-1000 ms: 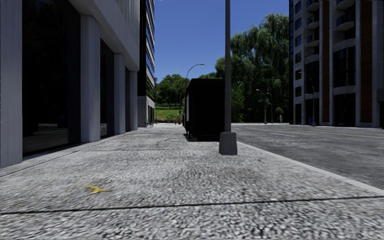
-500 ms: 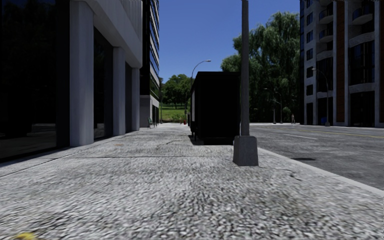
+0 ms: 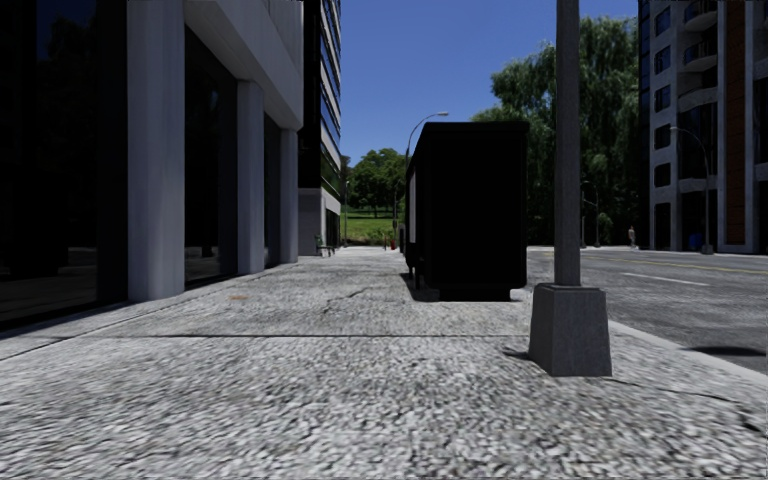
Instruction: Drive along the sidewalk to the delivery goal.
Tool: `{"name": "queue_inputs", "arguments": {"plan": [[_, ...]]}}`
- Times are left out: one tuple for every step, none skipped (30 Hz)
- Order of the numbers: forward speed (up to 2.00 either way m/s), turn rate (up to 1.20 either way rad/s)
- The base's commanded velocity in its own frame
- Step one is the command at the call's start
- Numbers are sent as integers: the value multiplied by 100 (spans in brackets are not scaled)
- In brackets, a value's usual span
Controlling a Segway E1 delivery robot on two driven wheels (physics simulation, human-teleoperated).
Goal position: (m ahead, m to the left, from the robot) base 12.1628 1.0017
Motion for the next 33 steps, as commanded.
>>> {"name": "queue_inputs", "arguments": {"plan": [[200, 27], [200, 27], [200, 27], [200, 27], [200, 27], [200, 27], [200, 27], [200, 27], [200, 27], [200, 27], [200, 24], [200, 24], [200, 0], [200, 0], [200, 0], [200, 0], [200, 0], [200, 0], [200, 0], [200, 0], [200, 0], [200, 0], [200, 0], [200, 0], [200, 0], [200, 0], [200, 0], [200, 0], [200, 0], [200, 0], [200, 0], [200, 0], [200, 0]]}}
